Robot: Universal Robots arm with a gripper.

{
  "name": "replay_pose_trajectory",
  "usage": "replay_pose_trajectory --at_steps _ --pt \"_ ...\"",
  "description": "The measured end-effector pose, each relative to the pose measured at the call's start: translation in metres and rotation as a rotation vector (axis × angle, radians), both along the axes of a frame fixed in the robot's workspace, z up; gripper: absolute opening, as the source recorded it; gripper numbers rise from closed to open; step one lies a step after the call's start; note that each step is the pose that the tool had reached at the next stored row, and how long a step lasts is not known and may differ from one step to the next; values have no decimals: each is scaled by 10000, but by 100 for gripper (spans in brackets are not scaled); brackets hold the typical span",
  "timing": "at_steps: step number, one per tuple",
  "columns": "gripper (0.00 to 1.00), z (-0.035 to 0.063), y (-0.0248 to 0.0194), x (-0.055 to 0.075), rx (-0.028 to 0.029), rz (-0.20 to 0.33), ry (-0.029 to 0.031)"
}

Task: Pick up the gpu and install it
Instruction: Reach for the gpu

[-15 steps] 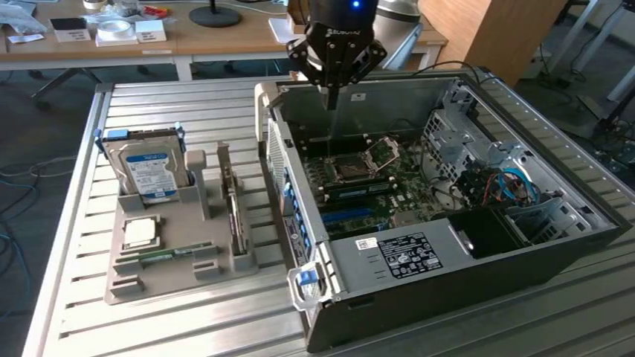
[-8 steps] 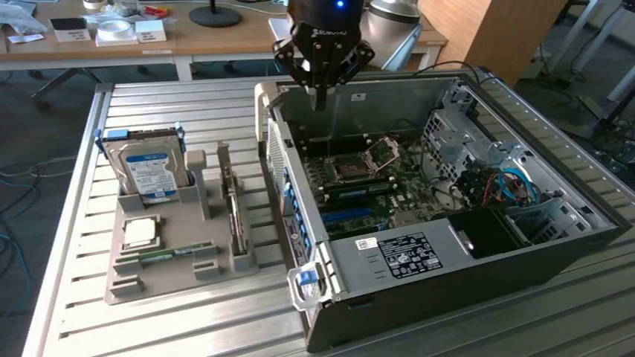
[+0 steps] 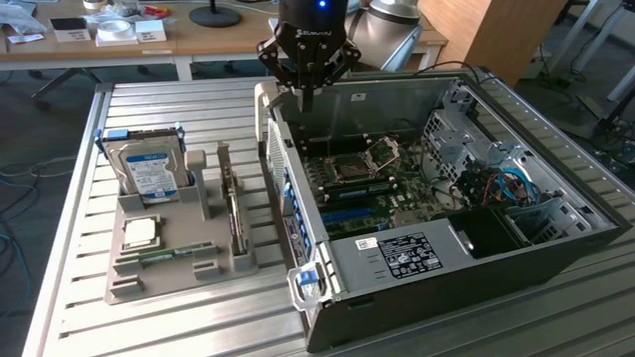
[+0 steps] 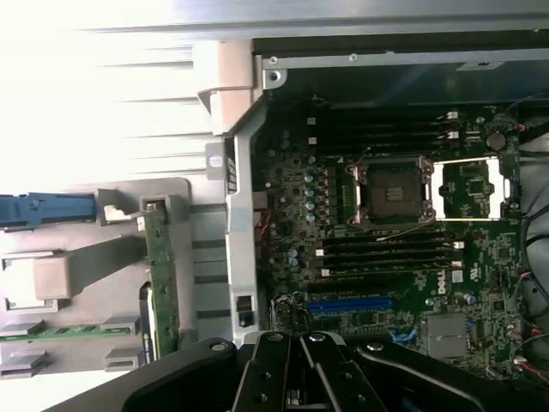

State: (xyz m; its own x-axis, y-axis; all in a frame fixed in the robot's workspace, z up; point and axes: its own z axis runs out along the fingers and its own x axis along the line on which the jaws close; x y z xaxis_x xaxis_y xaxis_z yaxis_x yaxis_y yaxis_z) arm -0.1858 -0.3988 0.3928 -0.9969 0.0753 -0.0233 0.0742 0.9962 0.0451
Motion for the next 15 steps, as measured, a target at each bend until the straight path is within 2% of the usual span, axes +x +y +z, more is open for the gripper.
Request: replay_pose_trajectory --at_steps 7,15 --pt "11 0 0 -152 0 -1 0" --pt "11 0 0 -165 -1 0 1"
